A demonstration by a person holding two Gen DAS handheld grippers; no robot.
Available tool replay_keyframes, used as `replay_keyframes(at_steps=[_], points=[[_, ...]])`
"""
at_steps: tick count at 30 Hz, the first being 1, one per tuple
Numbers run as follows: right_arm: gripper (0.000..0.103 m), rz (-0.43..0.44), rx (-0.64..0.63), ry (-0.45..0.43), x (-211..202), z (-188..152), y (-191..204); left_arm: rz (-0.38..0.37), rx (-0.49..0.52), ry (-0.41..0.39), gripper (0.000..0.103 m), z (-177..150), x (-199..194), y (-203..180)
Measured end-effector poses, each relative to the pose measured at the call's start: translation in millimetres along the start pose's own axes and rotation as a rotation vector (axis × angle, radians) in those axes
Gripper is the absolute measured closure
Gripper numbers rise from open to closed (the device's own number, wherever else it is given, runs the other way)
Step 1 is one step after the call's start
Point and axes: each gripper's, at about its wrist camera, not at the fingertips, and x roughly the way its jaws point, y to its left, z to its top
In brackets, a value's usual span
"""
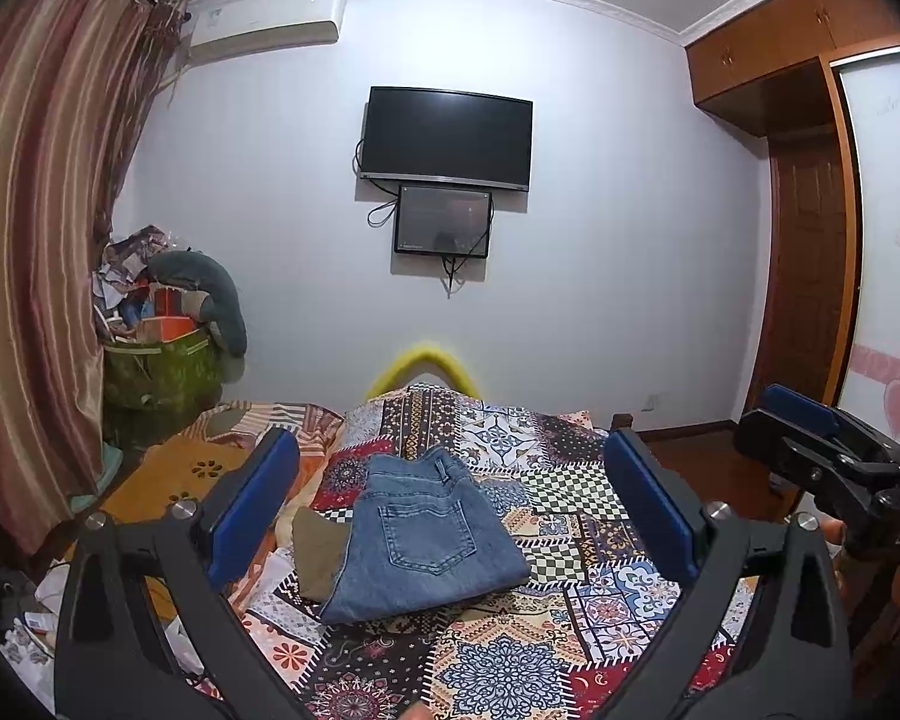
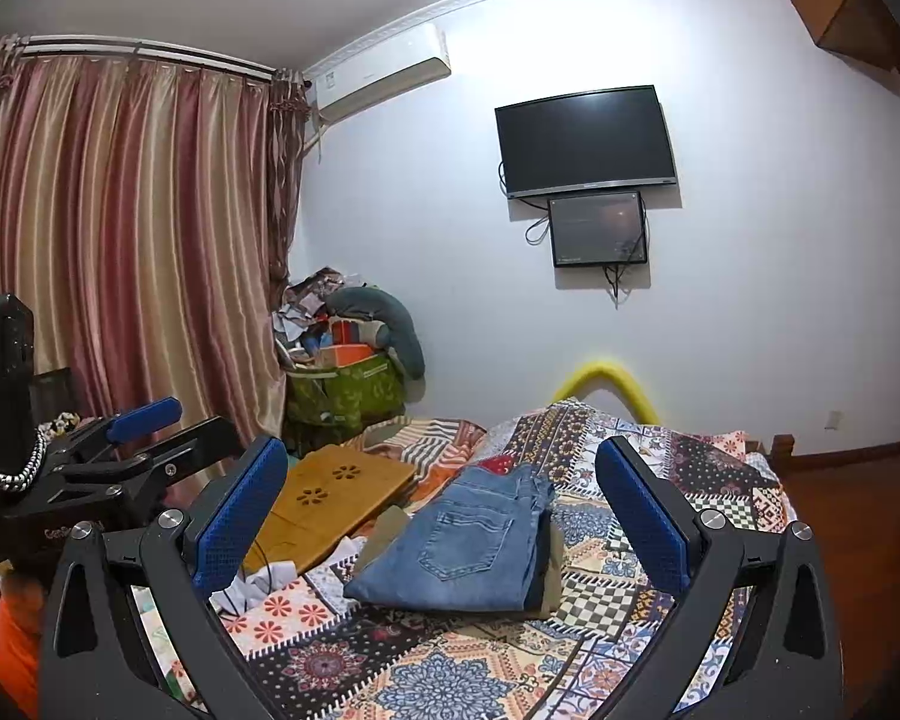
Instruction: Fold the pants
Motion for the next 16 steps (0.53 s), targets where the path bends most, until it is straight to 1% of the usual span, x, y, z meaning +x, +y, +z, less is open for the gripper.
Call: replay_keyframes(at_steps=[16], points=[[0.001, -0.003, 0.001, 0.003, 1.3, -0.4, 1.0, -0.022, 0.009, 0.013, 0.0, -0.6, 1.0, -0.6]])
